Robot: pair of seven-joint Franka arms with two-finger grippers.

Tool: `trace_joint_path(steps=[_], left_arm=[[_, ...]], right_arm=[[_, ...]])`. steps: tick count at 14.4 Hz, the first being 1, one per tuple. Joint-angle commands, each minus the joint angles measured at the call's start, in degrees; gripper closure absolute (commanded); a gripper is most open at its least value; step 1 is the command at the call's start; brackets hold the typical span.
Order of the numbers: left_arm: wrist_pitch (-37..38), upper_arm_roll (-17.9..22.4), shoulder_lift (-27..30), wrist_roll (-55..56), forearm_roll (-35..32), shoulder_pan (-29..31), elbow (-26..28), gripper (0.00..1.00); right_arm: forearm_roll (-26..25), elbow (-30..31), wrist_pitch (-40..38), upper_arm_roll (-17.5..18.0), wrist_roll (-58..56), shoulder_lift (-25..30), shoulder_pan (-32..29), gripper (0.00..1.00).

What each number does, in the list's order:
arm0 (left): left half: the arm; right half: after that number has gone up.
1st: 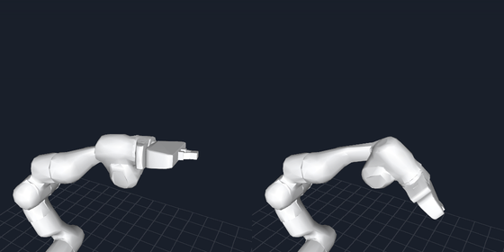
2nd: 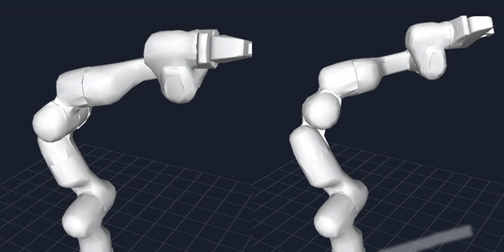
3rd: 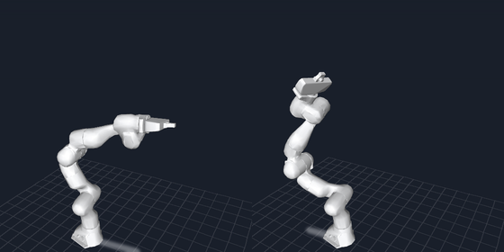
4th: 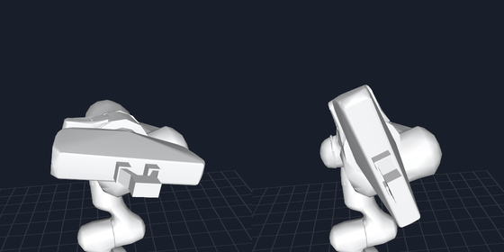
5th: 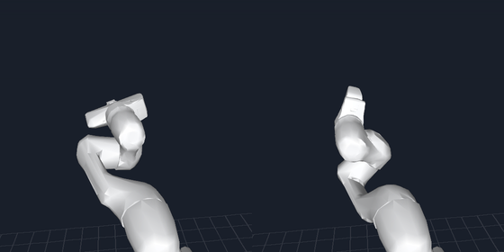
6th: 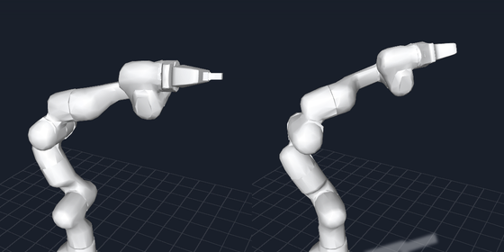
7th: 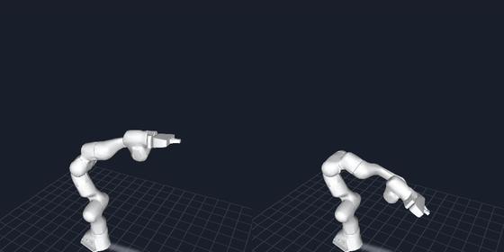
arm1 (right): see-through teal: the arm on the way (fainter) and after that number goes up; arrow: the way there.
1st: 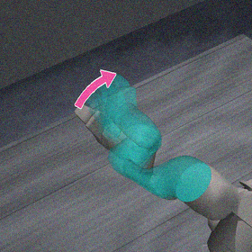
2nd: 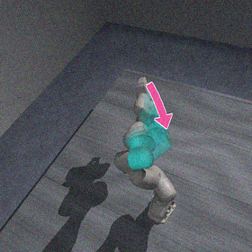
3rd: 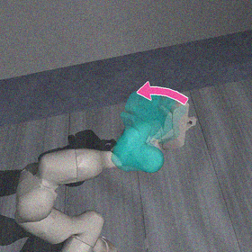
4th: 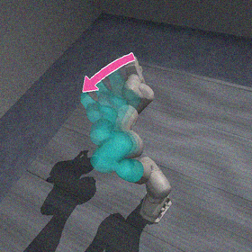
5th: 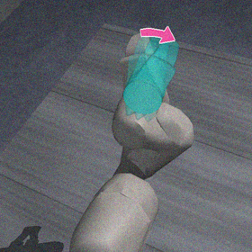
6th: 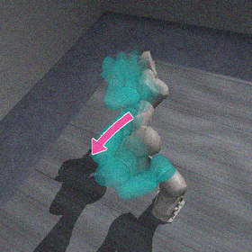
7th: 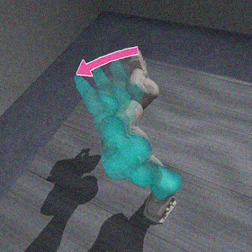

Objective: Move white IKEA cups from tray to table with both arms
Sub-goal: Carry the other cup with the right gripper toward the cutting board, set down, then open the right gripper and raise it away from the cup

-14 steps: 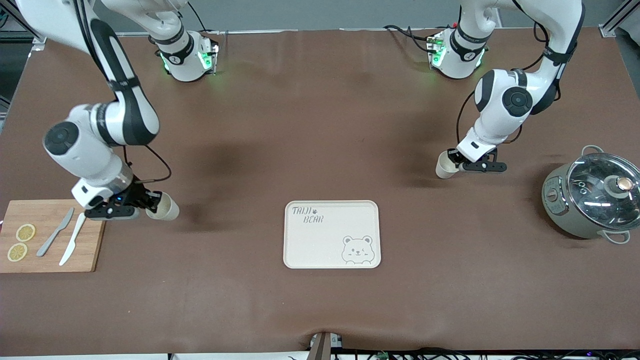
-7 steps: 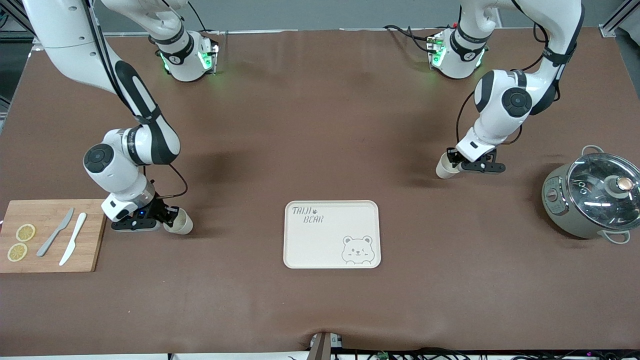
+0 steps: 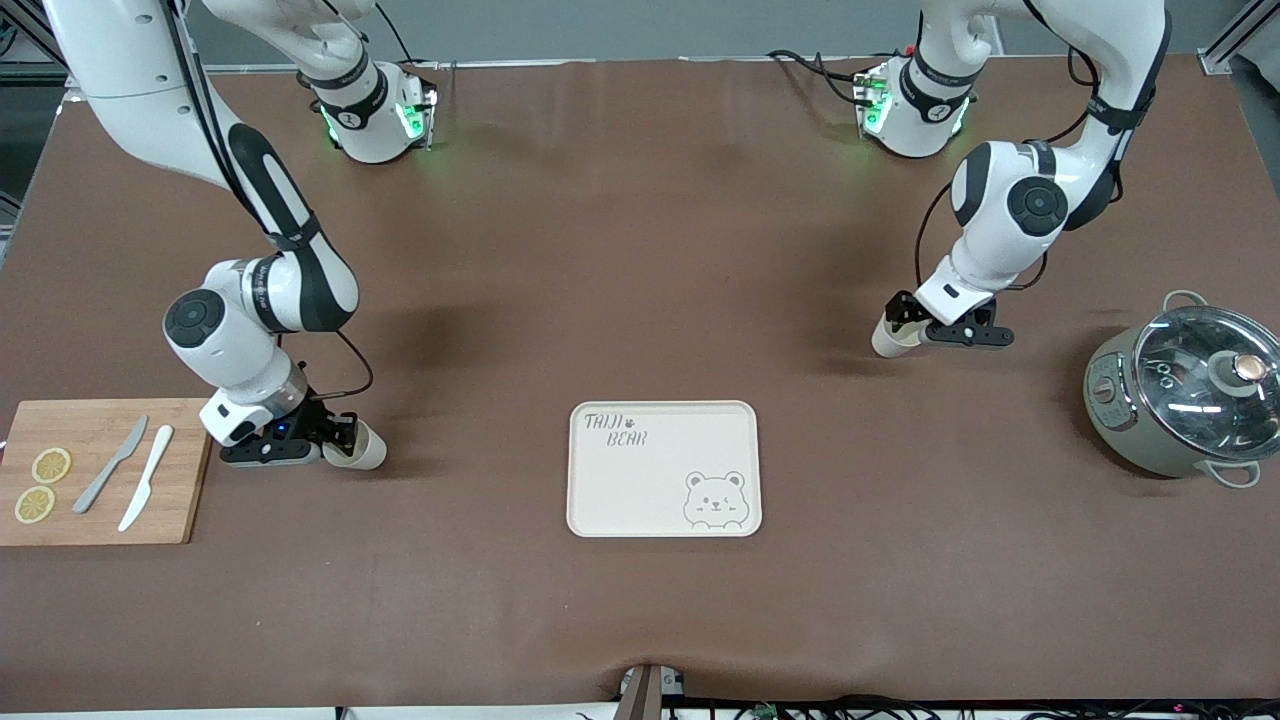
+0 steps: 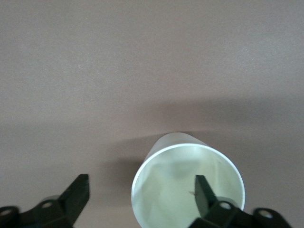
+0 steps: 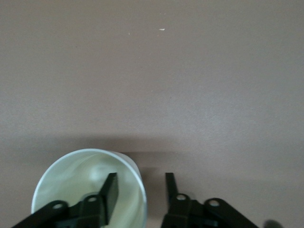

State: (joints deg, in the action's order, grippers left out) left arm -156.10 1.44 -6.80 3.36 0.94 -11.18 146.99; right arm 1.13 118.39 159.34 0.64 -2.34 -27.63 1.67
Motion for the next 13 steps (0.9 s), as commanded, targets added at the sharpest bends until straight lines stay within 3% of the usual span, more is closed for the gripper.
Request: trace_joint_path(steps=[1, 7, 11, 13], left_arm=[[-0.96, -0.21, -0.06, -0.55, -1.38, 0.72, 0.14, 0.00], [-0.69, -0.30, 0.47, -0.55, -1.38, 1.16, 0.23, 0.00], [0.62, -0.30, 1.52, -0.46, -1.38, 0.99, 0.23, 0.00], [0.98, -0.30, 2.05, -0.46, -1.38, 0.99, 0.23, 0.00]], right_arm=[[0.71, -3.85, -9.17, 0.77, -3.36, 2.04, -2.37, 0.00], [0.89, -12.74, -39.41, 0.68, -5.66, 13.63, -6.41, 0.00], [0.89, -14.41, -54.18, 0.33, -5.57, 23.74, -8.43, 0.00], [0.71, -14.16, -56.59, 0.24, -3.48, 28.13, -9.05, 0.00]])
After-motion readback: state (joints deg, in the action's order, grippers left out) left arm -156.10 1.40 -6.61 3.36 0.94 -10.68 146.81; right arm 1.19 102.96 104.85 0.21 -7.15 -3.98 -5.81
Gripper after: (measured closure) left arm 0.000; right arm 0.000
